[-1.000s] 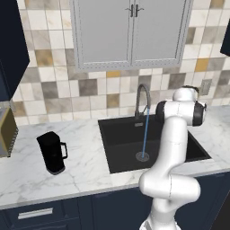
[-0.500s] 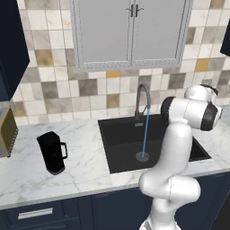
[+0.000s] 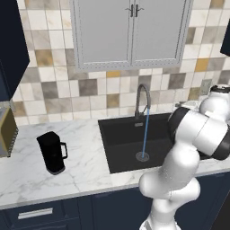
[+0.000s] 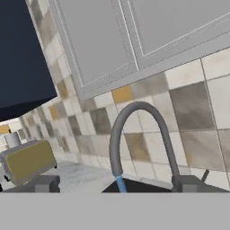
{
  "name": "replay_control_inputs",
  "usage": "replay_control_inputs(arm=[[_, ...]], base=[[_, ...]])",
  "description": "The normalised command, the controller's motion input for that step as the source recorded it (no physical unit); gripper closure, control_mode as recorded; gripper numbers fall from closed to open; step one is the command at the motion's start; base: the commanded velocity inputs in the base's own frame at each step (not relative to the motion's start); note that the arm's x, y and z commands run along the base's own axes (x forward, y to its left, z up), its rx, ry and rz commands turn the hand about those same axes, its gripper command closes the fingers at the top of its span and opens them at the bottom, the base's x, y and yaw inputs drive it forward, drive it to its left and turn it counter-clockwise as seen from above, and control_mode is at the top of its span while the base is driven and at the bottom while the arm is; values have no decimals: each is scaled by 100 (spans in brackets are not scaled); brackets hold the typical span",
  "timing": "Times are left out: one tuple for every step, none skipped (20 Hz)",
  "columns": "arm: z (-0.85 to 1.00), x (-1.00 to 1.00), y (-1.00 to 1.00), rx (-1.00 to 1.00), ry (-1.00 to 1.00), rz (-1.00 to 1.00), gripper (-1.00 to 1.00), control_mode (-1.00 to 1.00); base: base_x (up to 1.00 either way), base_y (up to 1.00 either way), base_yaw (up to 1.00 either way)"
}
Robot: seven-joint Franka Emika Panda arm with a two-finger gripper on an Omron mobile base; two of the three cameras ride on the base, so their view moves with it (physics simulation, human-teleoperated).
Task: Turn on the sink faucet and place the jug under the water for a few seconds to fill it up.
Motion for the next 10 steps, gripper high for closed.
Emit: replay_control_inputs(arm=[[80,-100,47,-19,-17,15,-100,-100],[83,-100,54,-19,-16,16,-100,-100],[79,-99,56,-21,-16,17,-100,-100],[69,-94,62,-23,-16,18,-100,-100],[64,-94,66,-23,-16,19,-100,-100],[58,-96,68,-23,-16,19,-100,-100],[51,-93,74,-24,-15,21,-100,-100],[41,-90,79,-25,-14,22,-100,-100],[34,-91,79,-25,-15,23,-100,-100],[25,-92,81,-26,-16,23,-100,-100]], base=[[0,0,0],[0,0,0],[0,0,0],[0,0,0],[0,0,0],[0,0,0],[0,0,0],[0,0,0],[0,0,0],[0,0,0]])
